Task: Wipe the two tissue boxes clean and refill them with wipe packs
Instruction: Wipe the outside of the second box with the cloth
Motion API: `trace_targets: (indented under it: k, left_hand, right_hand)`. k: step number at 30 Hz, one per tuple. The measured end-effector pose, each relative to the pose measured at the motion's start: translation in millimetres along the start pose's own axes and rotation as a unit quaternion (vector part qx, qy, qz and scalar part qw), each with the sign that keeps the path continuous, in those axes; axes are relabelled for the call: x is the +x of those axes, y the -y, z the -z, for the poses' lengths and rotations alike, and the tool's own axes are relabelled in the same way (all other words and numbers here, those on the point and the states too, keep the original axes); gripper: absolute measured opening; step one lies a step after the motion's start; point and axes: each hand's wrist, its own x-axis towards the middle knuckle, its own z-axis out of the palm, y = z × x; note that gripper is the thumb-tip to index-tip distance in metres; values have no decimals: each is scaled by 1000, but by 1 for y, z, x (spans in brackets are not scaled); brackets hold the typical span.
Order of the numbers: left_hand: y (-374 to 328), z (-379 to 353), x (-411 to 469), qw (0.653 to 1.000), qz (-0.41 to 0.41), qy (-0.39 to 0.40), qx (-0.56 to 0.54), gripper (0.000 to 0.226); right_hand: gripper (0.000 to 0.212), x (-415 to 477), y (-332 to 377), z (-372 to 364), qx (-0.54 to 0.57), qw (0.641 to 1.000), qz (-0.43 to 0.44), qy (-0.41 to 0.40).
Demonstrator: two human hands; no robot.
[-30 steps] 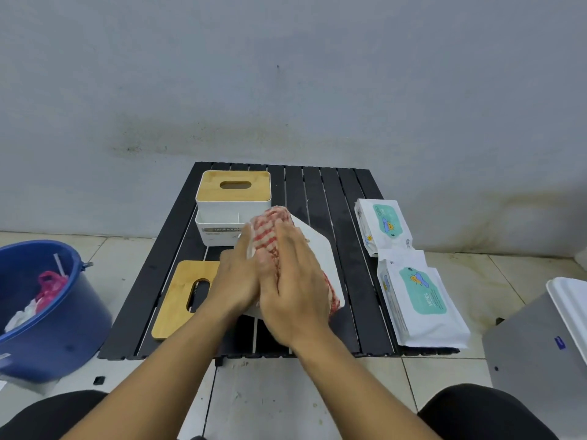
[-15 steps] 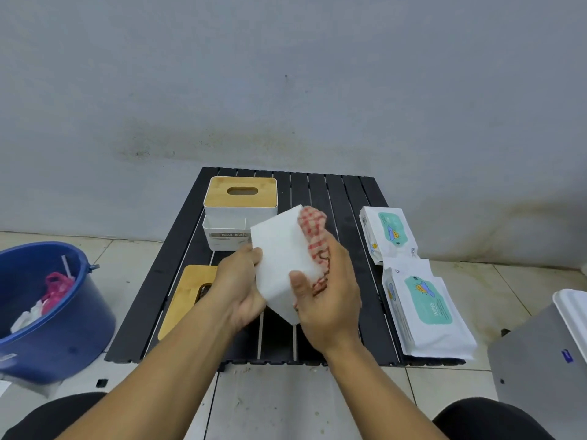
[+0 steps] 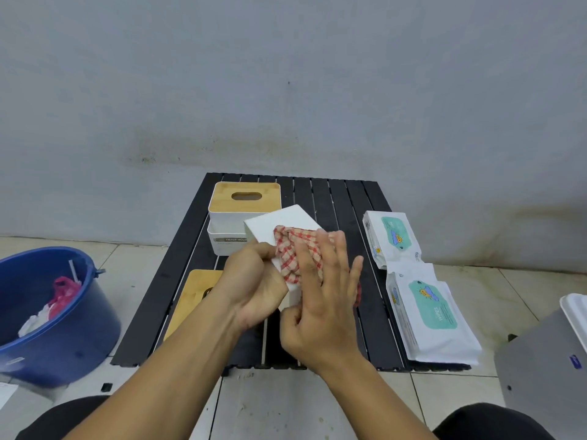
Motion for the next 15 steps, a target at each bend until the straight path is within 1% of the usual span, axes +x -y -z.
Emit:
trace_targets:
  k: [1, 4, 5, 7, 9, 10, 12, 15]
  left_hand:
    - [0, -3, -2, 1000, -2, 12, -3, 48]
    - [2, -7, -4, 1000, -5, 25, -10, 50]
    - [3, -9, -5, 1000, 1, 29, -2, 50]
    - [3, -13, -10, 998, 24, 49, 23, 43]
    - [0, -18, -14, 996, 31, 65, 57, 36]
    - [-2, -20, -14, 996, 22, 63, 64, 36]
    - [-9, -19, -14, 997, 3, 51, 62, 41]
    - [-16, -15, -8, 997, 16, 42, 66, 60]
  right_hand:
    - [98, 0, 4, 3, 7, 1000, -11, 7]
    - [99, -4, 11, 3, -25, 998, -44, 27]
    - [95, -5, 10, 1, -32, 997, -62, 28]
    - [77, -4, 7, -2, -28, 995, -94, 16]
    - [59, -1, 2, -1, -26, 995, -97, -10]
    - [54, 2, -1, 1, -29, 995, -96, -16]
    - [51, 11, -7, 8, -39, 995, -93, -18]
    - [45, 30, -21, 22, -37, 992, -120, -3]
